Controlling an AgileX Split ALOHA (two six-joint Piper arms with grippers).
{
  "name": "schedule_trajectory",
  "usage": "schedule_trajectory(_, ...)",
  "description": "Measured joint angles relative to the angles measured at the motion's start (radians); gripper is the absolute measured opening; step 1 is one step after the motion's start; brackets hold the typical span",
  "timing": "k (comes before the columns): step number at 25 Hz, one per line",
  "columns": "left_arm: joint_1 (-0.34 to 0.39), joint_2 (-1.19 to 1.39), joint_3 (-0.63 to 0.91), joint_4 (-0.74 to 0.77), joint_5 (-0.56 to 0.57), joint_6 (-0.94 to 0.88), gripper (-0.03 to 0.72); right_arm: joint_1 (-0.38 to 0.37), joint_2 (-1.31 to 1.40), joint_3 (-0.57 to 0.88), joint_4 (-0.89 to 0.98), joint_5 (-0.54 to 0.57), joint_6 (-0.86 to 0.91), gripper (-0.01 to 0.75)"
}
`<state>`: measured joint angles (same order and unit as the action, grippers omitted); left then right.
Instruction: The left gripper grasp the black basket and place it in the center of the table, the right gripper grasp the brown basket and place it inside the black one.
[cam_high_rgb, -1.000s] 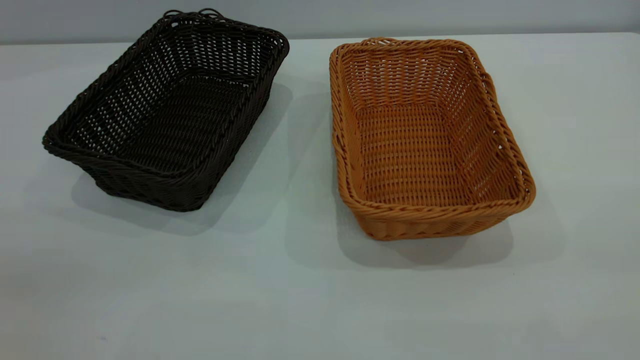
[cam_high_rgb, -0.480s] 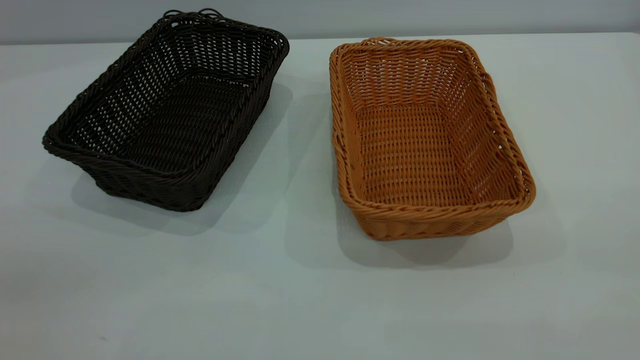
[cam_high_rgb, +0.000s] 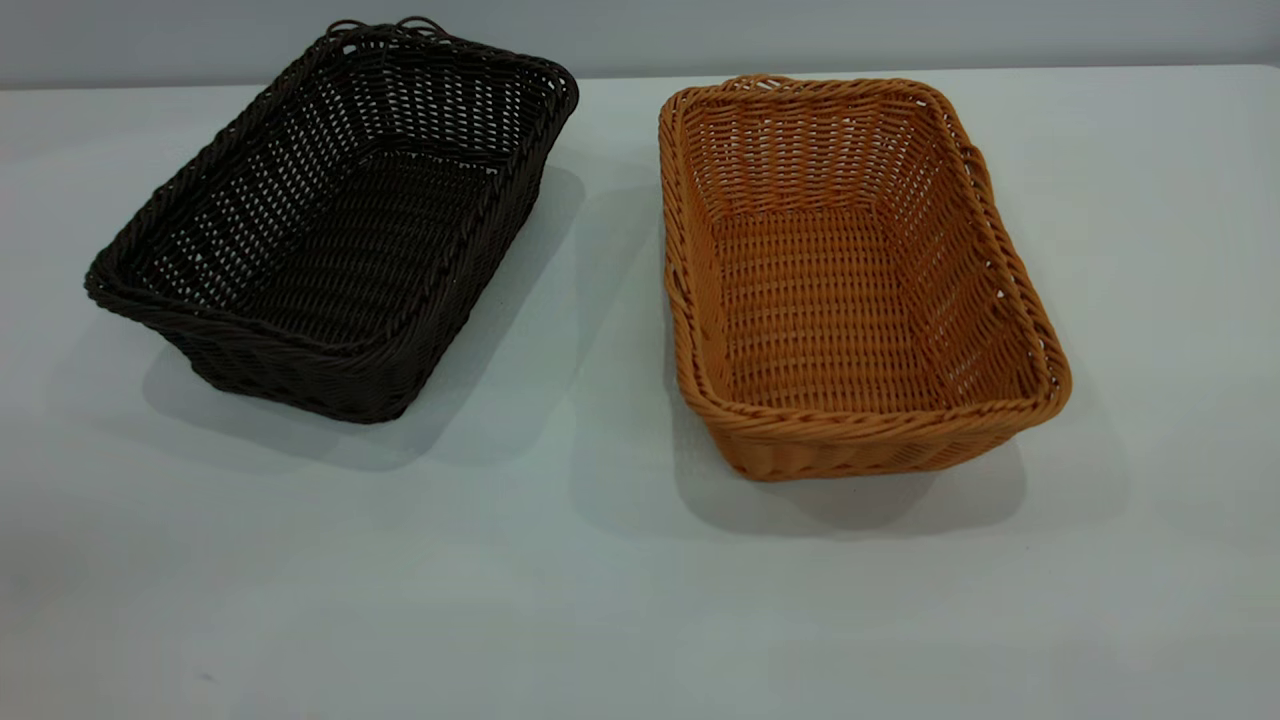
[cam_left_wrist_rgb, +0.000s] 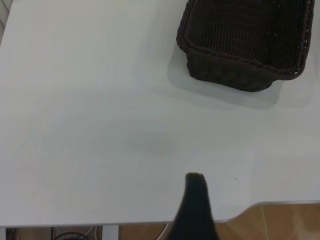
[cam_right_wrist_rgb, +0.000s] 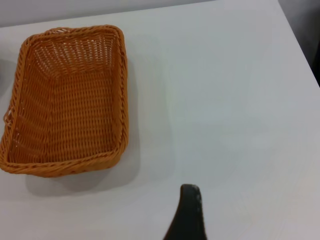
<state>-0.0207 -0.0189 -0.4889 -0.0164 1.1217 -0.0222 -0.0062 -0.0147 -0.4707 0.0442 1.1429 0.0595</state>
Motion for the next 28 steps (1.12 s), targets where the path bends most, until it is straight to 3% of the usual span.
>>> schedule_trajectory(11, 0.000, 0.002, 0.000, 0.000, -0.002, -0.015, 0.561, 0.000, 0.012, 0.000, 0.033, -0.002, -0.035, 0.544)
schedule_trajectory(15, 0.000, 0.074, -0.029, 0.003, -0.067, -0.056, 0.549, 0.000, 0.142, -0.007, 0.053, -0.046, -0.051, 0.542)
schedule_trajectory(24, 0.000, 0.490, -0.050, 0.016, -0.406, -0.053, 0.512, 0.000, 0.565, -0.012, 0.152, -0.394, -0.216, 0.542)
schedule_trajectory(28, 0.000, 0.676, -0.070, 0.016, -0.511, -0.007, 0.512, 0.000, 0.787, -0.015, 0.284, -0.560, -0.329, 0.542)
